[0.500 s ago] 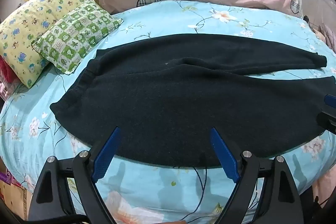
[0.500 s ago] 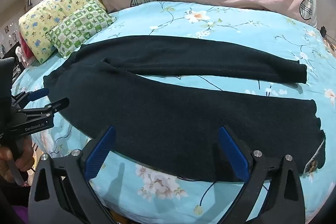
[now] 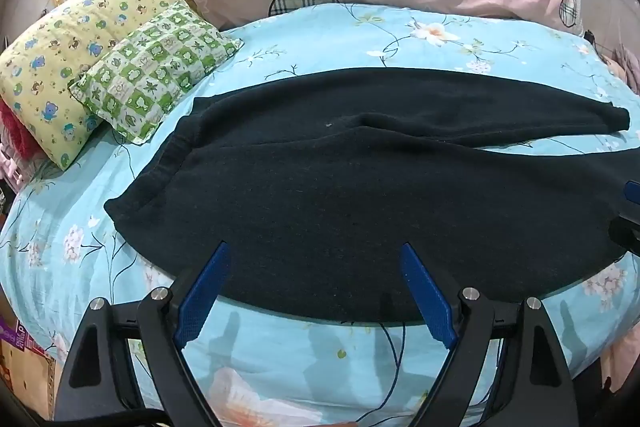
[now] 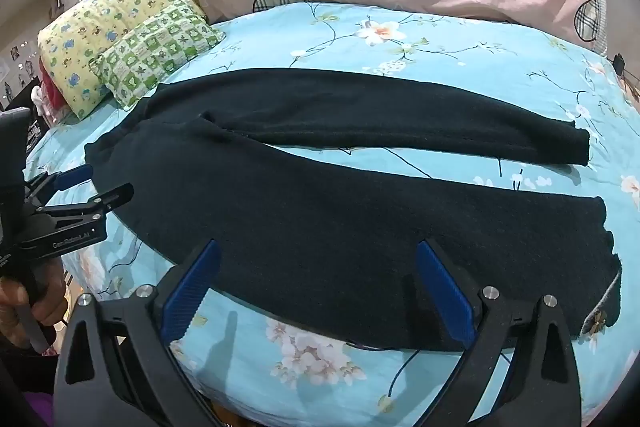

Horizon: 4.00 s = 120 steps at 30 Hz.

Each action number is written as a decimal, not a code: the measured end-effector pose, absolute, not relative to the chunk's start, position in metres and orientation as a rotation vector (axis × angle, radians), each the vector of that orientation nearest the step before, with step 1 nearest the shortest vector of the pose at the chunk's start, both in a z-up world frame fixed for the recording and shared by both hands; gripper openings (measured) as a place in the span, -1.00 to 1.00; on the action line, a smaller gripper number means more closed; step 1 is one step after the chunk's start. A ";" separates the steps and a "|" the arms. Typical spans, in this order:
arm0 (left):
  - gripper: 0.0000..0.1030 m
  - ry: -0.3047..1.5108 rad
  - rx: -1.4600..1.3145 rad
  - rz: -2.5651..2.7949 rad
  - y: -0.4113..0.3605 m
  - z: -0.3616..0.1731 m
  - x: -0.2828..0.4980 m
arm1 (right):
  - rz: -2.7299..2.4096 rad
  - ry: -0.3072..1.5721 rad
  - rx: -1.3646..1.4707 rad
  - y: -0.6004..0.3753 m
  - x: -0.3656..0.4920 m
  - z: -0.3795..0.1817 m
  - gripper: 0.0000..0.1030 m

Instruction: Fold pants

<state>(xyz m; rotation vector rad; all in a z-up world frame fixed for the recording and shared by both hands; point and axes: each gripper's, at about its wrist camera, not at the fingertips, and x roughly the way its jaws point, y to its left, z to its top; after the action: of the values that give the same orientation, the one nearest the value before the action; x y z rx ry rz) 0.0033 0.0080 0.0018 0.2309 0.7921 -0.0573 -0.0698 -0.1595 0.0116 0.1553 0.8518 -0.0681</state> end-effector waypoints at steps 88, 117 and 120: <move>0.69 0.863 0.224 -0.253 0.000 0.001 0.027 | -0.085 0.824 0.215 -0.179 -0.081 0.020 0.90; 0.69 0.912 0.437 -0.740 -0.137 0.025 0.203 | -0.249 0.873 0.473 -0.397 -0.030 0.041 0.73; 0.69 0.938 0.455 -0.788 -0.156 0.017 0.223 | -0.265 0.911 0.501 -0.421 -0.022 0.034 0.48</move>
<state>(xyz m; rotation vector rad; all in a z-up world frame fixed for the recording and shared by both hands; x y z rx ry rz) 0.2232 -0.1557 0.0175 0.4549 0.9381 -0.7883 -0.0220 -0.4209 0.0336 0.5010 0.9105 -0.2653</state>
